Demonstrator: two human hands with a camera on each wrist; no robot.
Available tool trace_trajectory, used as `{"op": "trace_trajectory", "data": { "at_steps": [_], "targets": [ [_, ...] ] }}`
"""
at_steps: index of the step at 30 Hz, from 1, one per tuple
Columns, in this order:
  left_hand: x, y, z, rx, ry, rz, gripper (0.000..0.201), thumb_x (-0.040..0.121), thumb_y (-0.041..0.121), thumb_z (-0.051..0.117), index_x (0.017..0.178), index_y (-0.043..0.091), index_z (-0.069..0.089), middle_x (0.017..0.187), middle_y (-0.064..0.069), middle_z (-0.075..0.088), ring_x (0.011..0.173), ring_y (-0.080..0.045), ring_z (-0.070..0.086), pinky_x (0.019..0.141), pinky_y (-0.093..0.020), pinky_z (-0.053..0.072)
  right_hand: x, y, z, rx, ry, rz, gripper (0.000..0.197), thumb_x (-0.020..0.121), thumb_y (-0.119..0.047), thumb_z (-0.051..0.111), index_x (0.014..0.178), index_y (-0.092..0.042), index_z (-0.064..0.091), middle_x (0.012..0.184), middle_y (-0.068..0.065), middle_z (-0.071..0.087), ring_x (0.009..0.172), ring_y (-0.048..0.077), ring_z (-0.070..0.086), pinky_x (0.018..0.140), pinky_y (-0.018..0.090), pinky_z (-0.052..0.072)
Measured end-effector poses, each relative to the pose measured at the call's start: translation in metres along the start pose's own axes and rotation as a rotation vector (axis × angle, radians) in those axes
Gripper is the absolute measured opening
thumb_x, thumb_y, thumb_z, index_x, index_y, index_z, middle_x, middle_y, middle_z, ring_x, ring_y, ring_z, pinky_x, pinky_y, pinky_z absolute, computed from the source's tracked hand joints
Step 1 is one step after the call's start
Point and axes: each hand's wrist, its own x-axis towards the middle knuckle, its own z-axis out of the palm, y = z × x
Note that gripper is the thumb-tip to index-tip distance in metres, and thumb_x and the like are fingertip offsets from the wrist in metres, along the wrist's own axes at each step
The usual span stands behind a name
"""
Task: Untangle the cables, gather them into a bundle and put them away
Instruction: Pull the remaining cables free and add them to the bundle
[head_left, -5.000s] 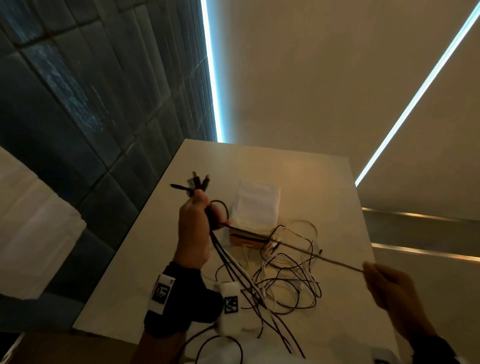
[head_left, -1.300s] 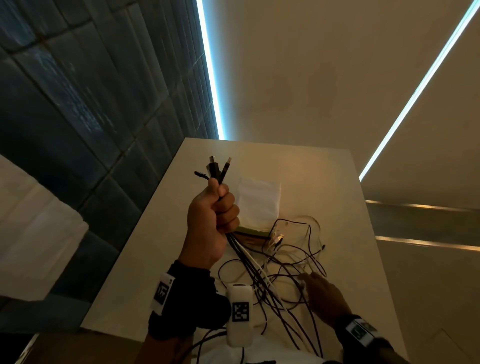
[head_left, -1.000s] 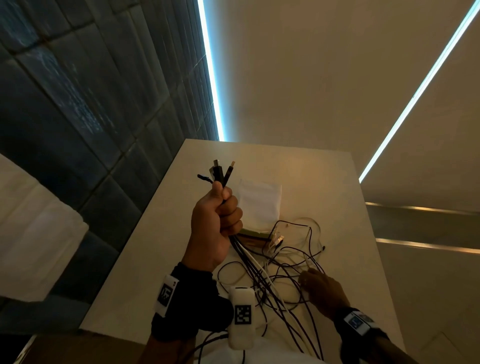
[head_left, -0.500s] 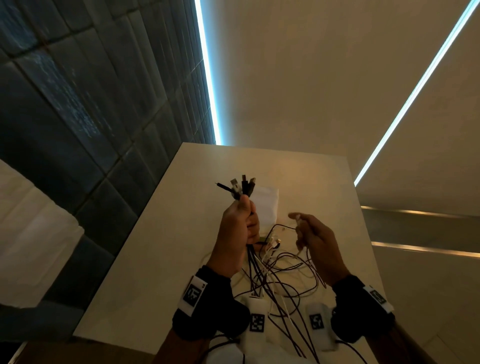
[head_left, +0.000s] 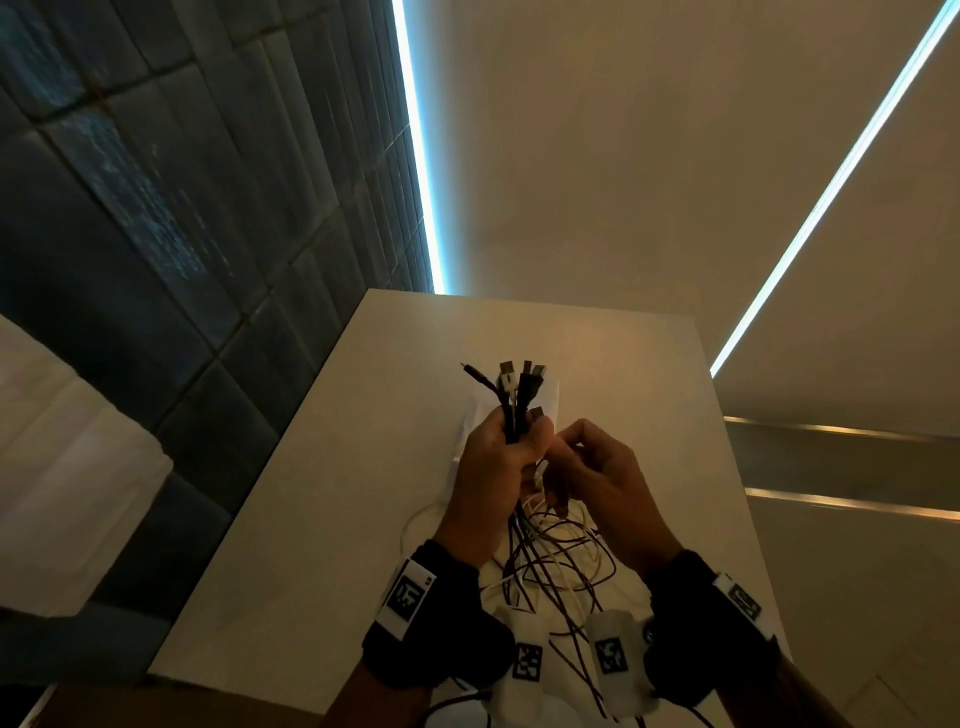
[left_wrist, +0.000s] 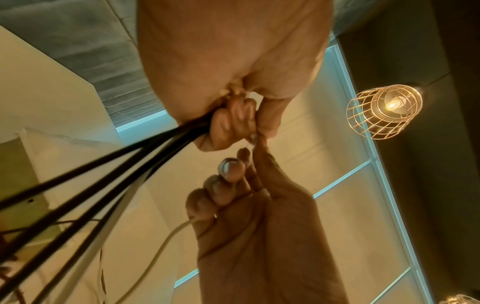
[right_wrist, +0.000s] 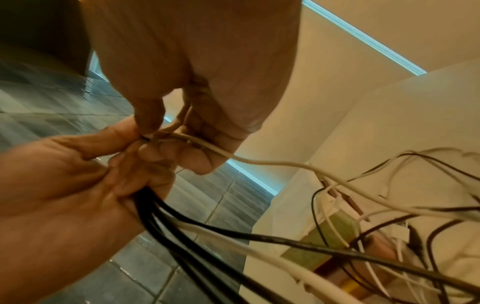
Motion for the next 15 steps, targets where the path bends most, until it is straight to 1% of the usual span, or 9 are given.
{"op": "trace_trajectory", "data": {
  "at_steps": [1,2,3,4,5,7,10,12,15],
  "targets": [
    [0.001,-0.002,-0.001,-0.031,0.019,0.006,0.016,0.097,0.024,0.053,0.099,0.009,0.059,0.051,0.010,0.044,0.048,-0.008,0.040,0.057,-0.042,0.050,-0.002,0.002,-0.001,-0.001,-0.021,-0.009,0.028,0.090,-0.026,0.057,0.092,0.002,0.057,0.069,0.013,0.063,0.058,0.026,0.055,0.055,0.032,0.049],
    [0.001,-0.002,-0.002,-0.073,0.034,0.016,0.016,0.097,0.024,0.052,0.095,0.009,0.057,0.051,0.008,0.039,0.046,-0.008,0.034,0.049,-0.033,0.041,-0.004,0.004,-0.003,0.001,-0.039,-0.018,0.026,0.090,-0.021,0.057,0.090,0.004,0.059,0.070,0.014,0.062,0.059,0.025,0.056,0.057,0.032,0.049],
    [0.002,-0.002,-0.003,-0.111,0.040,0.027,0.019,0.097,0.025,0.052,0.094,0.007,0.055,0.052,0.006,0.034,0.046,-0.009,0.028,0.045,-0.027,0.032,-0.005,0.005,-0.004,0.000,-0.045,-0.022,0.022,0.091,-0.017,0.058,0.090,0.005,0.060,0.070,0.014,0.062,0.060,0.025,0.055,0.058,0.031,0.048],
    [0.002,-0.001,-0.004,-0.139,0.035,0.035,0.022,0.097,0.027,0.052,0.095,0.004,0.053,0.053,0.005,0.031,0.046,-0.010,0.025,0.044,-0.024,0.025,-0.006,0.006,-0.005,-0.004,-0.038,-0.025,0.018,0.091,-0.013,0.058,0.089,0.005,0.061,0.069,0.014,0.061,0.060,0.026,0.054,0.057,0.031,0.048],
    [0.002,0.000,-0.005,-0.153,0.018,0.040,0.027,0.095,0.030,0.052,0.097,0.003,0.052,0.054,0.004,0.030,0.047,-0.010,0.023,0.044,-0.023,0.023,-0.007,0.005,-0.004,-0.008,-0.022,-0.029,0.015,0.092,-0.010,0.058,0.089,0.004,0.061,0.068,0.013,0.061,0.058,0.026,0.052,0.055,0.030,0.046],
    [0.000,0.003,-0.003,-0.128,-0.037,0.055,0.032,0.094,0.036,0.049,0.098,0.005,0.054,0.055,0.005,0.032,0.046,-0.008,0.027,0.044,-0.021,0.025,-0.007,0.002,-0.001,-0.015,0.014,-0.035,0.012,0.093,-0.008,0.057,0.089,0.003,0.061,0.065,0.011,0.060,0.052,0.023,0.049,0.048,0.028,0.043],
    [0.000,0.002,0.000,-0.076,-0.083,0.072,0.034,0.094,0.040,0.046,0.097,0.009,0.058,0.051,0.011,0.041,0.043,-0.002,0.037,0.044,-0.017,0.033,-0.004,-0.006,0.004,-0.014,0.042,-0.051,0.015,0.094,-0.011,0.056,0.090,0.003,0.060,0.062,0.009,0.057,0.045,0.013,0.046,0.042,0.022,0.039],
    [0.000,0.001,-0.001,-0.054,-0.071,0.079,0.030,0.096,0.037,0.046,0.092,0.010,0.059,0.050,0.013,0.046,0.043,-0.002,0.040,0.045,-0.016,0.035,-0.003,-0.011,0.005,-0.013,0.035,-0.064,0.016,0.094,-0.011,0.056,0.090,0.004,0.060,0.060,0.005,0.055,0.044,0.009,0.044,0.042,0.018,0.037],
    [0.002,-0.002,-0.001,-0.020,0.014,0.067,0.028,0.099,0.033,0.044,0.084,0.014,0.058,0.055,0.012,0.050,0.050,-0.004,0.046,0.047,-0.015,0.039,-0.001,-0.014,0.006,-0.058,0.000,-0.083,0.017,0.093,-0.011,0.057,0.089,0.005,0.060,0.057,0.000,0.059,0.045,0.005,0.049,0.044,0.015,0.039]
  ]
}}
